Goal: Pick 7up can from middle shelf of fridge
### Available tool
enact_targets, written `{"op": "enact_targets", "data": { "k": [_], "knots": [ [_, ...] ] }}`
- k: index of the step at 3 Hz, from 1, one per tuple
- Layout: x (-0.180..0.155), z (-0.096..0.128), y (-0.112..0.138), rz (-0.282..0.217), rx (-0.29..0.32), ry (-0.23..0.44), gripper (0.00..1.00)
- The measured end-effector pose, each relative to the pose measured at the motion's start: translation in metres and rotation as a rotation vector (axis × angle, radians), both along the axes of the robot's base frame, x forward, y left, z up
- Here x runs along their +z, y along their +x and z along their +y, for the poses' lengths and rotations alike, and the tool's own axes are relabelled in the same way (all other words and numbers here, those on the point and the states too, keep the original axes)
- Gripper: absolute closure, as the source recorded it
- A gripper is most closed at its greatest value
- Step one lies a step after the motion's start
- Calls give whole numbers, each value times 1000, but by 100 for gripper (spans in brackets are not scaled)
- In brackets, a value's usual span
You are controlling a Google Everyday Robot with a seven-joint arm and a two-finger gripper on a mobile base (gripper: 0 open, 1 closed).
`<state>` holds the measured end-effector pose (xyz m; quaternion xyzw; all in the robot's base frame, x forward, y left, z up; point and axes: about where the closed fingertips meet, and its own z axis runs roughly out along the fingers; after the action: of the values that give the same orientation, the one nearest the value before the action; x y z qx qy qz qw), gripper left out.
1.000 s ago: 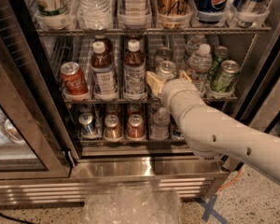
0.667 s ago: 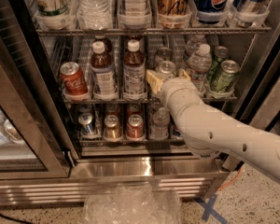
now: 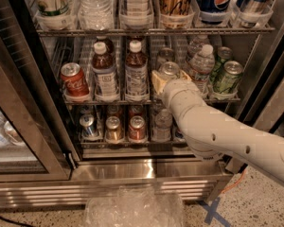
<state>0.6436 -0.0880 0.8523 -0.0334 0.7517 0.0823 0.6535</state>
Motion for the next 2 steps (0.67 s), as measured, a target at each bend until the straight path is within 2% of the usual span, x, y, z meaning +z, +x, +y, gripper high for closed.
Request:
{"op": "enact_targets", "data": {
  "k": [1,2],
  "knots": [
    [1,0,0,-2,0,0,94],
    [32,-6,1,-69,1,-4,100]
  ]
}}
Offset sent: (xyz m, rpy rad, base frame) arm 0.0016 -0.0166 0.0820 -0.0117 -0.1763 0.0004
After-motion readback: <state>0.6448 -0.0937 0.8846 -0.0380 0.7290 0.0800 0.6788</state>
